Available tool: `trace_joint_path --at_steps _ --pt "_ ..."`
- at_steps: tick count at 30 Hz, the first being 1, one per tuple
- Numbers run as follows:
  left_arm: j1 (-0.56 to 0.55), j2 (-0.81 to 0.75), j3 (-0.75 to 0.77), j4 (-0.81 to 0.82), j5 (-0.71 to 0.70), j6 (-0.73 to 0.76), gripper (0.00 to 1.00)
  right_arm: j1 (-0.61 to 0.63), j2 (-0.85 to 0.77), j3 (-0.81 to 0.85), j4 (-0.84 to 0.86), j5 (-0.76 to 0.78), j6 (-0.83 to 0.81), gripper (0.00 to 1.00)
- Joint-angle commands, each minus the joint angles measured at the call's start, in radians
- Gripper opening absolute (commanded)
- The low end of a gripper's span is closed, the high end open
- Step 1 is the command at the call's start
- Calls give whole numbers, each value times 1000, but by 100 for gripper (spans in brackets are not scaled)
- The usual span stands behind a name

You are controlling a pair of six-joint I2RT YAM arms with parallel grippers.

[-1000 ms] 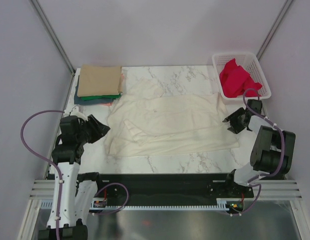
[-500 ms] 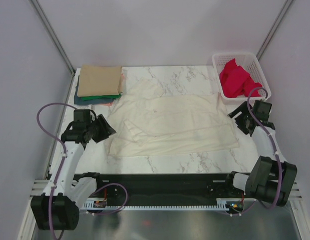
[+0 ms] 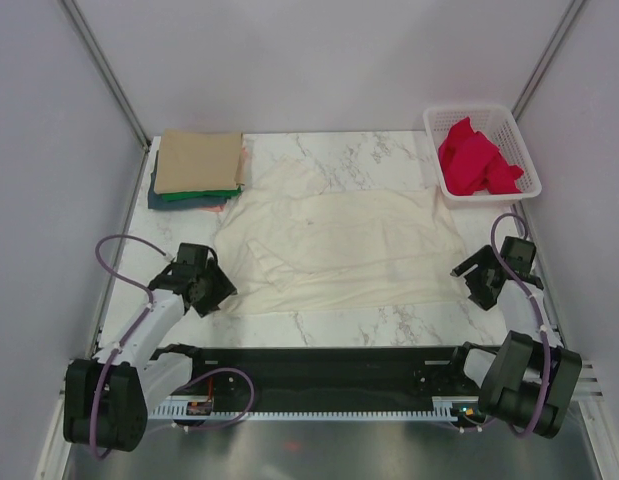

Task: Fold and stack the t-shirts
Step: Fold the tshirt

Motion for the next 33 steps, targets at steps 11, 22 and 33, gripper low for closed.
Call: trace_joint_path --at_steps 11,22,33 --pt "55 79 -91 230 -45 -73 40 -10 -7 -115 78 -25 71 44" --pt "75 -131 -74 98 -2 -104 5 -24 -61 -144 112 1 117 0" --pt "91 -417 -22 -163 88 -258 9 -158 -311 -32 -286 -6 112 0"
